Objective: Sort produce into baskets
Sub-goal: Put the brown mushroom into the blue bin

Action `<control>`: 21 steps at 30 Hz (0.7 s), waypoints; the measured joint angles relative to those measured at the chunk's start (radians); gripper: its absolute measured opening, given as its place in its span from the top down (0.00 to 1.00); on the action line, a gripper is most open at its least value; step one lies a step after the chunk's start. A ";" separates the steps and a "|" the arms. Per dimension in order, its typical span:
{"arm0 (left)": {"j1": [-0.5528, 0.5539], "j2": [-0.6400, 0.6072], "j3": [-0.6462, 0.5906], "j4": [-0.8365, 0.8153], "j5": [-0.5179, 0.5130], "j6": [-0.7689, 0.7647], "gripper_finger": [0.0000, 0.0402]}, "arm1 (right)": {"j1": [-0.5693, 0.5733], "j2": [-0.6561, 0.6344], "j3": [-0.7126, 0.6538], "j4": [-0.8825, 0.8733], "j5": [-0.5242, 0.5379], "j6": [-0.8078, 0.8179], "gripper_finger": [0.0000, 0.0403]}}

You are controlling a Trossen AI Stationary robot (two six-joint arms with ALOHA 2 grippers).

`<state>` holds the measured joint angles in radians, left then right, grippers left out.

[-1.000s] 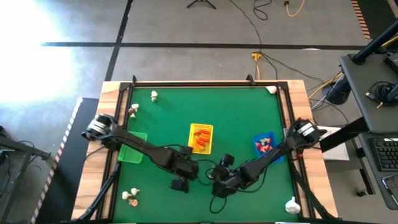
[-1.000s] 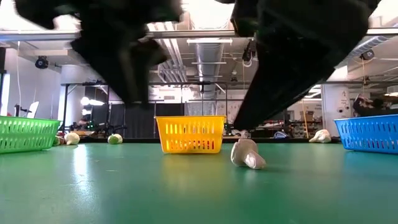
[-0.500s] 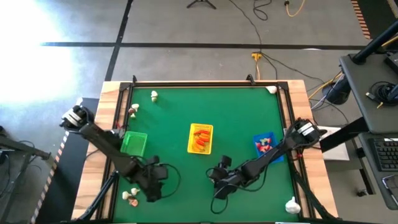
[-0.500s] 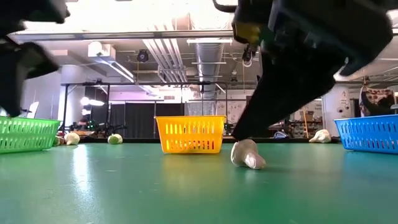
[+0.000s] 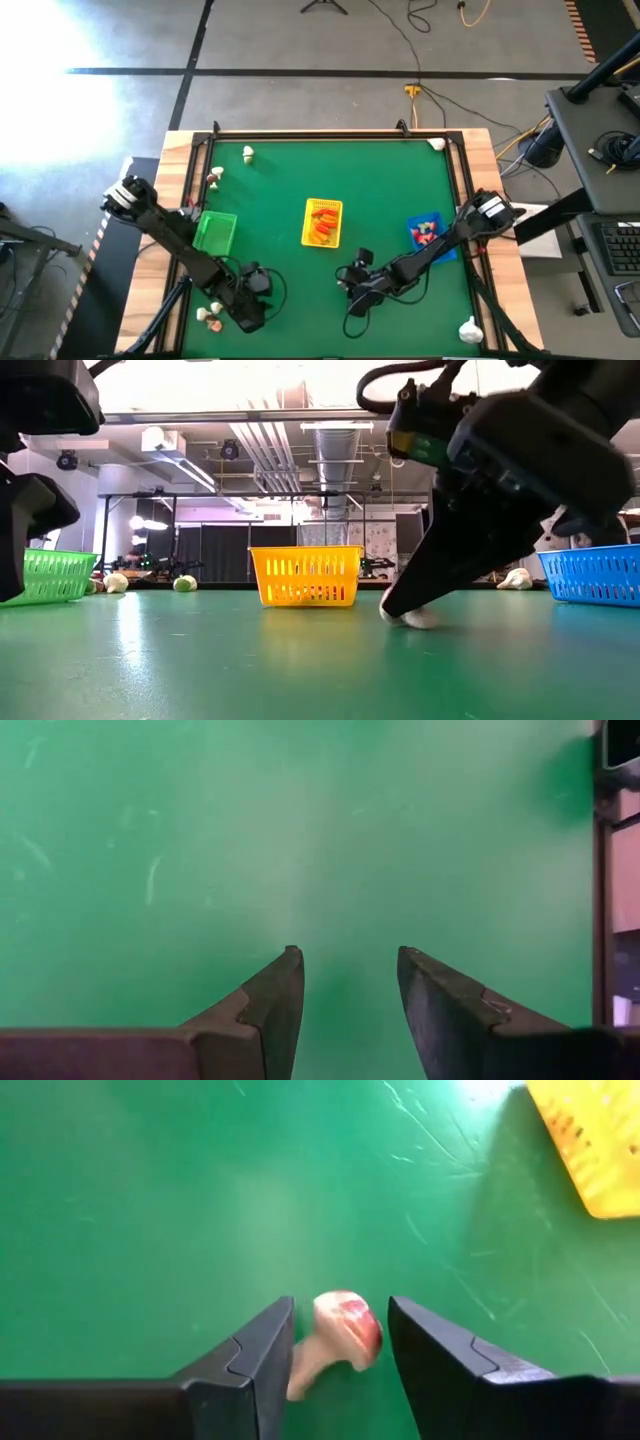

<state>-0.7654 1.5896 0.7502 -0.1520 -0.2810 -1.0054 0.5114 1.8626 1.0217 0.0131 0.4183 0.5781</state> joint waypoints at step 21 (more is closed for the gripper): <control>0.000 0.027 0.003 0.078 -0.040 -0.075 0.64 | -0.004 -0.114 0.127 -0.384 0.062 0.258 0.84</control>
<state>-0.7654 1.6169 0.7528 -0.0736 -0.3206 -1.0801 0.5076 1.7486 1.1492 -0.3706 0.4805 0.8359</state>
